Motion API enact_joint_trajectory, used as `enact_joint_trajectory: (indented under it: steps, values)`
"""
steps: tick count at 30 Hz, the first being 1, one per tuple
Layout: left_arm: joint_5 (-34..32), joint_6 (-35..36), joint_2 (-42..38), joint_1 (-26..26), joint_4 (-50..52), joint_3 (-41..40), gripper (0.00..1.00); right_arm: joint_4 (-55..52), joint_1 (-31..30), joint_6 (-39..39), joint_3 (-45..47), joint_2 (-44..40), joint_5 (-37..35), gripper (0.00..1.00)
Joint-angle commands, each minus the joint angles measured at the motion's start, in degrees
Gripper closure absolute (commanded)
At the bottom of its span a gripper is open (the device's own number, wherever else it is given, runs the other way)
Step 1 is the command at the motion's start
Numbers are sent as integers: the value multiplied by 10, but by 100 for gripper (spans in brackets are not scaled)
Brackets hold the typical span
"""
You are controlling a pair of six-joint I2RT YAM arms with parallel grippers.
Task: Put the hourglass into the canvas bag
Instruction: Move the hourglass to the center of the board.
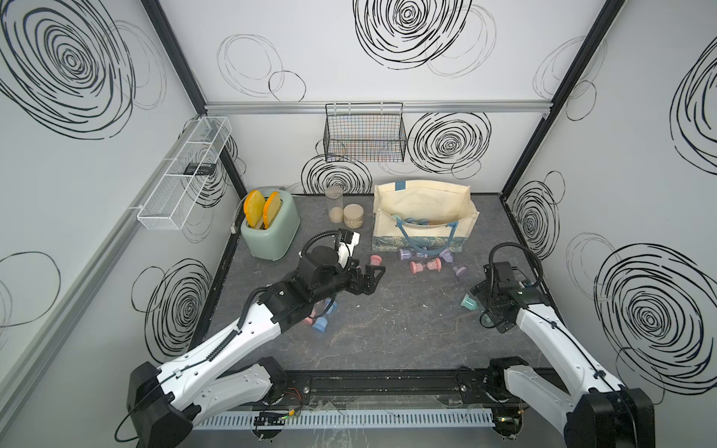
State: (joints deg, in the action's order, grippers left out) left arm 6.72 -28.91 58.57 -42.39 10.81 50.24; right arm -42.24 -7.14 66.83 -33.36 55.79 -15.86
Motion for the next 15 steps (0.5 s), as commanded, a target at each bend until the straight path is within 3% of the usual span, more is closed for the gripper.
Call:
enact_joint_trajectory:
  steps: [1,15]
  values:
    - [9,5,-7,-6,-30,-5,4,-21,12,21,13,2,1,3]
    - [5,2,-3,-7,-35,-12,4,64,30,-18,38,71,52,3]
